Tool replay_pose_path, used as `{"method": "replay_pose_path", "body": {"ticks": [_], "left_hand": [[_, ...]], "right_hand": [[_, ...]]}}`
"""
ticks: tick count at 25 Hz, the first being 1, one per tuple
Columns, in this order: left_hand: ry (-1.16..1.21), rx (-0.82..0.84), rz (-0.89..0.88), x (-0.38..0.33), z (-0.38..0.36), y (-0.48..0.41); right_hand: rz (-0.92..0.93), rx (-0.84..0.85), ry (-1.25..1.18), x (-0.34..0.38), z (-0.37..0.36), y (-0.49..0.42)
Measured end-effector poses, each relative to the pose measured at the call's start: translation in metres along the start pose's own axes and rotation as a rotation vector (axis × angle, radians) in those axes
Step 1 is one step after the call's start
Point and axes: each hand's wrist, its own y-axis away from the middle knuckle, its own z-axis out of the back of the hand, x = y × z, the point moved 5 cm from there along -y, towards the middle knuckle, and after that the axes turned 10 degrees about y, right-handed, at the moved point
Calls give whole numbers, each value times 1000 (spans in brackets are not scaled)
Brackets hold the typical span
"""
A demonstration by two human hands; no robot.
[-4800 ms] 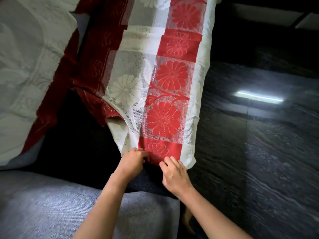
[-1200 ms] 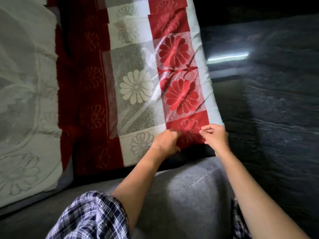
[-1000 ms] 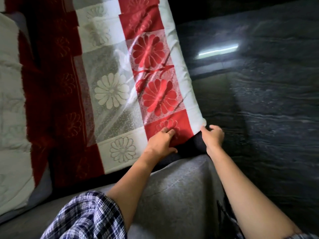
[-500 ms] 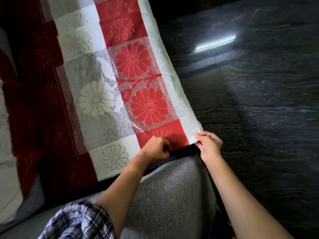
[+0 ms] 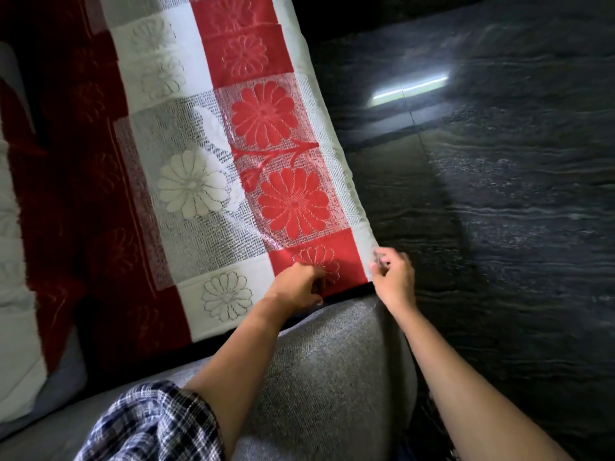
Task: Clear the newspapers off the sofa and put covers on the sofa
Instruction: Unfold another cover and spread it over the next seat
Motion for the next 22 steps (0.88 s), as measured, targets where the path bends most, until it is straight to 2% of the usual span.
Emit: {"method": "replay_pose_path", "body": {"ticks": [1,4,5,7,10,16,22], "left_hand": [[7,0,9,2,0,1],[25,-15,47,15,1,14],[17,-24,64,22,3,20],[3,-38,106,40,7,32],[-41,-57,172,72,17,62],[-182,-78,270,143,36,133],[-303,-6,428,203,47,187]], "right_hand": [[57,45,117,5,0,4],[51,100,565,23,14,15],[117,101,700,36,16,22],[309,154,760,69,12,40],[601,367,838,117,-21,78],[913,413,1094,194,-74,128],[1154,503,1288,218,-138,183]]}}
